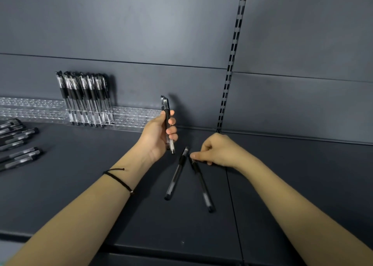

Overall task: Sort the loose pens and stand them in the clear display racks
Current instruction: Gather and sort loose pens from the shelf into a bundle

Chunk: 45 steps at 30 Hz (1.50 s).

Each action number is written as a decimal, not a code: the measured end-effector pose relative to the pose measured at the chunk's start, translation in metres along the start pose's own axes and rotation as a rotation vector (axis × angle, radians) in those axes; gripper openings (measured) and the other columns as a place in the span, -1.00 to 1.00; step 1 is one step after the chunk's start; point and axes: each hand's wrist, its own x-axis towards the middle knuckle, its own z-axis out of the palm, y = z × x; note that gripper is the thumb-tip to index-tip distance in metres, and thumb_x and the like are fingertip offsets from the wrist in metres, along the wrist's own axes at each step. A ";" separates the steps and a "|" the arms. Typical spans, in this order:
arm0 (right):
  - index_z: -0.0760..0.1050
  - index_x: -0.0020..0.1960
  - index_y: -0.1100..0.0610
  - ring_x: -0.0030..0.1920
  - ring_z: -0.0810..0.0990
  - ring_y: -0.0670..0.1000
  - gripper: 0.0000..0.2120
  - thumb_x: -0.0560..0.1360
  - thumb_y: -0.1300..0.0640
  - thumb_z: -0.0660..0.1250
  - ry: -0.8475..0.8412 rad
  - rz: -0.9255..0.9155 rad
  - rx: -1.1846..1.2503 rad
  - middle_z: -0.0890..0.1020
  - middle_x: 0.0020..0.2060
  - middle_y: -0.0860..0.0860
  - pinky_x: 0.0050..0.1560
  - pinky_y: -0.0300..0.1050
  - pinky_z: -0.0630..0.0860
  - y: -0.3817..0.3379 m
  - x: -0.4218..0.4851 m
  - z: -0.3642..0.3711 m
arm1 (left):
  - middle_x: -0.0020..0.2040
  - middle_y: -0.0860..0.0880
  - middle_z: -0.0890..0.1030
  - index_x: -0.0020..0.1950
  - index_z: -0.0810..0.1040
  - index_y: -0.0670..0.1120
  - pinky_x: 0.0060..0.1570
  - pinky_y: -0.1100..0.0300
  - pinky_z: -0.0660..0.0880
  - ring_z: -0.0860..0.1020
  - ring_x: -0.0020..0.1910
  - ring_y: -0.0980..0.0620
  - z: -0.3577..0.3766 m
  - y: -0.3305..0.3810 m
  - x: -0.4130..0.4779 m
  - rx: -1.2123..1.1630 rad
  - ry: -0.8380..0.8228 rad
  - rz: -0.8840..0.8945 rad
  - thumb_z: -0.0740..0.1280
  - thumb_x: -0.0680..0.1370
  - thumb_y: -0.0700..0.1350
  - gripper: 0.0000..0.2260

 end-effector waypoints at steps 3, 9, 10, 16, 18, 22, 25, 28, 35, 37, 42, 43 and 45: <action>0.61 -0.25 0.18 -0.27 0.62 0.03 -0.53 0.47 -0.24 0.33 0.095 0.014 -0.049 0.65 -0.38 0.02 -0.15 -0.04 0.56 -0.012 0.008 0.008 | -0.39 0.06 0.37 -0.05 0.46 -0.08 -0.61 0.33 0.21 0.23 -0.58 0.16 -0.003 0.002 0.002 0.012 0.009 -0.013 0.06 0.70 -0.05 -0.75; 0.34 -0.36 0.07 -0.32 0.51 -0.01 -0.40 0.31 -0.49 0.29 0.056 0.086 -0.305 0.51 -0.37 -0.05 -0.36 -0.15 0.34 -0.038 0.004 0.019 | -0.40 0.06 0.36 0.00 0.50 -0.09 -0.63 0.34 0.17 0.23 -0.58 0.16 -0.004 0.006 0.001 0.024 0.026 -0.037 0.10 0.68 -0.01 -0.75; 0.38 -0.33 0.08 -0.27 0.55 0.00 -0.43 0.31 -0.45 0.33 0.024 0.087 -0.288 0.54 -0.32 -0.04 -0.34 -0.15 0.38 -0.037 0.006 0.019 | -0.40 0.06 0.37 -0.01 0.51 -0.09 -0.63 0.34 0.17 0.23 -0.58 0.16 -0.004 0.007 0.001 0.018 0.028 -0.036 0.10 0.68 -0.01 -0.74; 0.61 -0.02 0.18 -0.34 0.49 -0.07 -0.59 0.35 -0.14 0.52 -0.090 0.092 -0.029 0.58 -0.30 -0.01 -0.39 -0.24 0.40 -0.028 0.003 -0.002 | -0.42 0.05 0.37 -0.05 0.50 -0.09 -0.64 0.34 0.17 0.24 -0.59 0.16 -0.003 0.007 0.000 0.013 0.046 -0.019 0.11 0.68 0.00 -0.74; 0.62 0.02 0.19 -0.33 0.49 -0.06 -0.60 0.35 -0.09 0.53 -0.122 0.083 -0.048 0.59 -0.28 0.00 -0.37 -0.24 0.42 -0.030 0.002 -0.003 | -0.42 0.04 0.37 -0.08 0.50 -0.10 -0.62 0.34 0.16 0.25 -0.58 0.16 -0.002 0.006 0.000 0.036 0.061 0.000 0.15 0.67 0.01 -0.74; 0.60 0.02 0.22 -0.17 0.56 -0.02 -0.64 0.36 -0.01 0.49 -0.129 0.055 -0.129 0.67 -0.09 0.08 -0.12 -0.13 0.52 -0.035 0.004 0.006 | -0.37 0.01 0.40 -0.09 0.52 -0.15 -0.63 0.35 0.20 0.32 -0.55 0.16 0.000 0.005 -0.001 0.074 0.056 0.021 0.19 0.66 -0.06 -0.77; 0.59 -0.05 0.18 -0.36 0.47 -0.06 -0.71 0.38 -0.01 0.50 -0.180 0.050 -0.104 0.55 -0.31 -0.04 -0.38 -0.25 0.40 -0.036 0.002 -0.001 | -0.40 0.00 0.49 -0.09 0.51 -0.15 -0.63 0.34 0.26 0.41 -0.54 0.14 0.001 0.004 -0.002 0.121 0.058 0.005 0.14 0.68 -0.08 -0.75; 0.59 -0.03 0.15 -0.38 0.46 -0.10 -0.70 0.38 -0.02 0.52 -0.191 0.039 -0.085 0.53 -0.32 -0.09 -0.40 -0.25 0.37 -0.033 -0.001 -0.006 | -0.44 0.00 0.56 -0.09 0.50 -0.12 -0.59 0.33 0.33 0.46 -0.54 0.12 0.004 0.003 -0.002 0.231 0.075 0.004 0.13 0.69 -0.05 -0.75; 0.60 0.01 0.16 -0.24 0.49 -0.08 -0.72 0.39 0.05 0.52 -0.163 -0.023 -0.101 0.50 -0.29 -0.12 -0.26 -0.20 0.40 -0.027 -0.001 -0.004 | -0.44 0.04 0.61 -0.08 0.50 -0.10 -0.51 0.30 0.48 0.57 -0.49 0.14 0.004 0.001 -0.002 0.357 0.093 0.066 0.13 0.68 -0.05 -0.76; 0.61 -0.05 0.15 -0.33 0.46 -0.08 -0.79 0.39 0.07 0.51 -0.173 -0.022 -0.052 0.52 -0.33 -0.08 -0.34 -0.22 0.38 -0.022 -0.001 -0.005 | -0.38 0.03 0.66 -0.07 0.50 -0.11 -0.43 0.30 0.55 0.64 -0.40 0.14 0.003 0.001 -0.003 0.371 0.089 0.083 0.13 0.68 -0.05 -0.76; 0.57 -0.18 0.22 -0.45 0.37 -0.11 -0.90 0.47 0.21 0.44 -0.028 -0.050 0.488 0.45 -0.46 -0.01 -0.54 -0.29 0.24 -0.007 -0.007 -0.030 | 0.03 -0.17 0.69 0.00 0.51 -0.12 -0.16 0.18 0.63 0.70 -0.12 0.01 0.007 -0.002 -0.006 0.331 -0.020 0.041 0.11 0.68 -0.06 -0.76; 0.55 -0.21 0.18 -0.46 0.37 -0.12 -0.89 0.48 0.24 0.43 0.043 -0.089 0.667 0.45 -0.48 -0.04 -0.55 -0.29 0.24 -0.005 -0.007 -0.035 | 0.09 -0.23 0.66 0.04 0.52 -0.12 -0.07 0.12 0.63 0.70 -0.04 -0.07 0.009 -0.005 -0.011 0.312 -0.089 -0.006 0.11 0.68 -0.04 -0.76; 0.53 -0.20 0.16 -0.46 0.37 -0.10 -0.88 0.50 0.26 0.40 0.177 -0.154 0.915 0.45 -0.46 -0.03 -0.54 -0.27 0.25 -0.005 -0.008 -0.042 | 0.12 -0.27 0.65 0.16 0.52 -0.12 0.06 -0.01 0.61 0.65 0.07 -0.20 0.018 -0.012 -0.021 0.330 -0.257 -0.096 0.11 0.67 -0.02 -0.73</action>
